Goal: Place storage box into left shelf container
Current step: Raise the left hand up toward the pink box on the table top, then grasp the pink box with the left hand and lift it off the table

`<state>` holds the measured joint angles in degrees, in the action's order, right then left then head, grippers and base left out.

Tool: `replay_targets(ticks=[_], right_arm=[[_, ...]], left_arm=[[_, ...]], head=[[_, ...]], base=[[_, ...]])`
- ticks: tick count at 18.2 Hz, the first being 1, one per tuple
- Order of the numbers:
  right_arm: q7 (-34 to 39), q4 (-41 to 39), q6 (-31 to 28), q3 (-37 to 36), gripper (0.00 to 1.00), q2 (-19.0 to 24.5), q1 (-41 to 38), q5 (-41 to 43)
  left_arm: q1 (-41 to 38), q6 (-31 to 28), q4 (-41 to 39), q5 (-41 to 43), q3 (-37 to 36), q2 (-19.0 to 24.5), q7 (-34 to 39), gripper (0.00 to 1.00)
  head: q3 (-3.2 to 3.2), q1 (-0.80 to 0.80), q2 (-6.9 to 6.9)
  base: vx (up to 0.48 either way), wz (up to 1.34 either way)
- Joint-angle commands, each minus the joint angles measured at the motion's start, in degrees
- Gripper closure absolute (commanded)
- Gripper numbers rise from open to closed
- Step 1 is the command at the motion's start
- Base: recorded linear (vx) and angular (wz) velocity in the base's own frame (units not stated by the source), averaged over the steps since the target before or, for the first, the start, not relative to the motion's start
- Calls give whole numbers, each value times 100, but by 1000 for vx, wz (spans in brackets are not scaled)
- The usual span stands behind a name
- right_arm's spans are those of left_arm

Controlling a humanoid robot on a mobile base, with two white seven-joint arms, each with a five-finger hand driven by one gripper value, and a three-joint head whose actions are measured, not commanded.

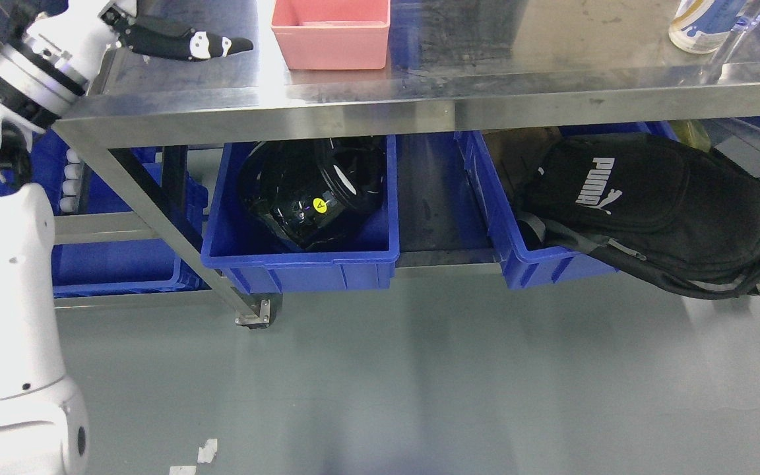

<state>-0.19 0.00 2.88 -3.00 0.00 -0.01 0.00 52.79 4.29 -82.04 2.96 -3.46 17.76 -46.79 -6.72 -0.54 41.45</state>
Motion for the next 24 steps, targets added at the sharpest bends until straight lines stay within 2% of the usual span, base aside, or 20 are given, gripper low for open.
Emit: replay_targets(ticks=[1,8,11,18,21,24], right_arm=[[10,-100,-6,-7,0,-100,18,123],[1,-100,-6,1,0,-100,27,123],[1,-100,2,1,0,-100,27,123],[1,-100,2,1,0,-100,27,123],[1,-100,2,1,0,-100,18,123],[10,-100,2,1,0,-100,27,123]], left_arm=[[864,-25,1241,1091,-2174,457,-163,2],[1276,10,2181,1830,-2352,-614,-199,1],[1619,19,2727,2190,-2352,-940,-199,1],[1936,54,3545,2297,-2370,-1477,-199,3],[1945,54,3668,2305,-2387,-1539,-216,8],[1954,28,3712,2454,-2344,-1504,-619,22]], head=[[0,0,0],[0,0,0],[0,0,0],[0,0,0],[0,0,0],[0,0,0]], base=[[0,0],[0,0],[3,-8],[15,20],[2,5],[2,5]])
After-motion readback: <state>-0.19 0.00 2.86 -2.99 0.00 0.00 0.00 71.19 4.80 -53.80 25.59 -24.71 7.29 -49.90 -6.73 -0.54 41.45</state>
